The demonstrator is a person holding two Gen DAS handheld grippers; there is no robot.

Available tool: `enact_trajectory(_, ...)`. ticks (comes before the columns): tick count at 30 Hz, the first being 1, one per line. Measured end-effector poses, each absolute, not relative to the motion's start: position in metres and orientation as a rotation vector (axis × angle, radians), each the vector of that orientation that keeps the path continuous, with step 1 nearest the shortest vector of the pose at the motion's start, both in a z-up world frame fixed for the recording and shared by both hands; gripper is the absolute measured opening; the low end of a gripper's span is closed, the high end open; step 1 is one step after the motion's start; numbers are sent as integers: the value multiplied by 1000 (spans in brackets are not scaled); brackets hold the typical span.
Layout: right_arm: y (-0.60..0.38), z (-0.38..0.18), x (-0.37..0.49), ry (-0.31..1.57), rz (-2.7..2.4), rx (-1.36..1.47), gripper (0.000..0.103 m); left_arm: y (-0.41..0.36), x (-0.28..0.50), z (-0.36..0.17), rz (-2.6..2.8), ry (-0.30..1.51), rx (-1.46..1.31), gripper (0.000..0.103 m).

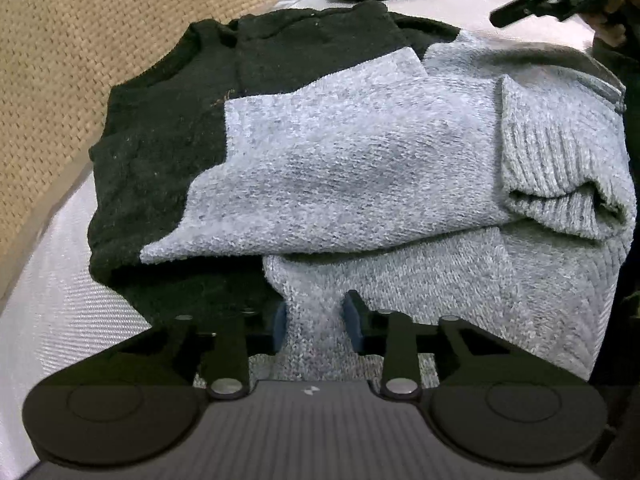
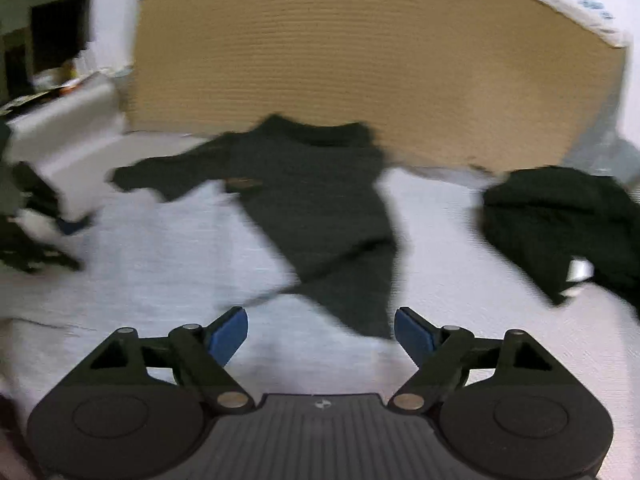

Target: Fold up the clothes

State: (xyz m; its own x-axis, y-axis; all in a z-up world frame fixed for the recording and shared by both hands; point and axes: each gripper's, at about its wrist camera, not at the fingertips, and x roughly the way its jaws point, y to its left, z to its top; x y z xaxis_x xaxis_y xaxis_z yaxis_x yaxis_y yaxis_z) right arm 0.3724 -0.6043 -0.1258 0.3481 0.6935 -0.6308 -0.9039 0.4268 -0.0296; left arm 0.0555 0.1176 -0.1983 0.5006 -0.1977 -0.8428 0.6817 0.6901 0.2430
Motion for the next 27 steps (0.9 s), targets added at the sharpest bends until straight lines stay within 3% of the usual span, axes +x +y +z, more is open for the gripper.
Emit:
enact_trajectory(5, -569, -140, 334, 677, 1233, -477, 72, 118, 54, -198, -573, 882, 617, 32)
enact_trajectory(8, -551, -143, 319, 724, 1298, -486, 57, 121, 55, -198, -572, 875, 597, 34)
enact_trajectory(13, -522, -143, 307, 807, 1361, -534, 57, 124, 59, -198, -562, 867, 569, 38)
enact_trajectory(16, -507, -151, 302, 856, 1366, -633, 50, 125, 58, -198, -557, 863, 563, 39)
enact_trajectory(21, -531, -148, 313, 911, 1324, -657, 13, 125, 59, -197, -553, 859, 570, 41)
enact_trajectory(27, -575, -133, 324, 895, 1294, -642, 8, 129, 61, -196, -547, 856, 568, 45)
